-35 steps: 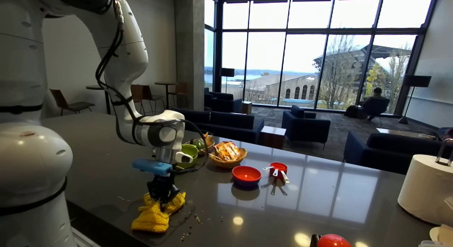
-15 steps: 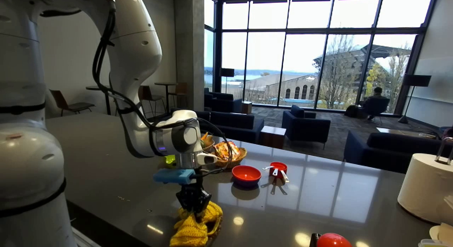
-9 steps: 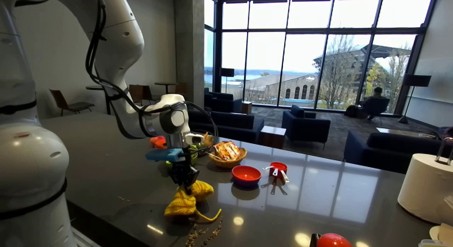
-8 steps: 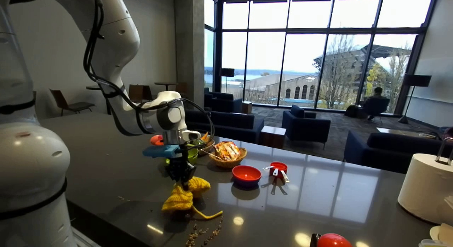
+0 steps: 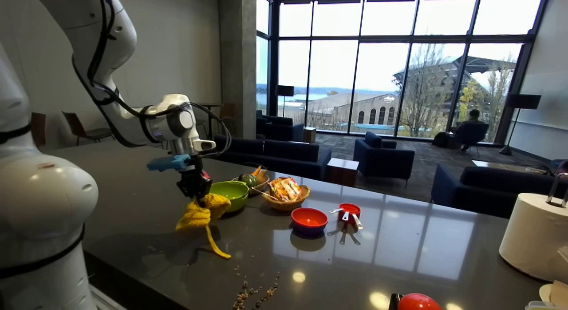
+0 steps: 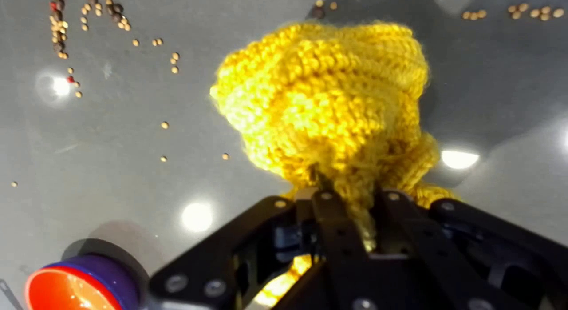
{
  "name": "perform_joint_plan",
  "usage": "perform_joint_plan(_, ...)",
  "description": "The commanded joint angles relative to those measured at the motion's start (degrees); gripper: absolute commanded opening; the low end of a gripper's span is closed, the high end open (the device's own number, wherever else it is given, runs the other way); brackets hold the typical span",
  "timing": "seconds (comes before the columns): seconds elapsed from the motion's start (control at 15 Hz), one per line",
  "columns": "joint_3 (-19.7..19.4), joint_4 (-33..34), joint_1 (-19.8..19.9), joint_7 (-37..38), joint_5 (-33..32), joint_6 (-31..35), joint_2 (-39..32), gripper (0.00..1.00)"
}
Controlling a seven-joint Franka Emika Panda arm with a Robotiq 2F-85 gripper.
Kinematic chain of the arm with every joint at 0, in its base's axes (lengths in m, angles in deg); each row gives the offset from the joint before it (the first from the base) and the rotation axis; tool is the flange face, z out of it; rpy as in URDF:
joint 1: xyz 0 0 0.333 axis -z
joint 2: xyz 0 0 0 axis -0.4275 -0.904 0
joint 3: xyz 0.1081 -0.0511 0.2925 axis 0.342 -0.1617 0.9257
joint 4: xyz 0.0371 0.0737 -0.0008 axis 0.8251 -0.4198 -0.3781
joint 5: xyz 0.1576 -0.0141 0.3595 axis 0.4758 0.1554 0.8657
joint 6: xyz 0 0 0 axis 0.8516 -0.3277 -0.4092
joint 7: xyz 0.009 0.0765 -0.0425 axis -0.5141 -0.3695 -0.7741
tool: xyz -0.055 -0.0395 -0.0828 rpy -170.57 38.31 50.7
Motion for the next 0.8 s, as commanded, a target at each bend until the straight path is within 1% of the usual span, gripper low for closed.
perform_joint_plan(0.0, 3.4, 2.8, -2.5, 1.8, 3.4, -2.4, -0.8, 0.04)
perform_joint_plan(0.2, 4.6, 4.1, -4.9, 0.8, 9.3, -1.0, -2.8, 0.04)
perform_joint_plan(0.4, 5.8, 5.4, -7.6, -0.1, 16.6, 1.6, -6.5, 0.04)
perform_joint_plan(0.6, 7.2, 7.1, -9.8, -0.2, 21.1, 3.3, -10.9, 0.04)
perform_joint_plan(0.73, 7.9, 7.9, -10.9, 0.1, 22.9, 5.2, -14.7, 0.04)
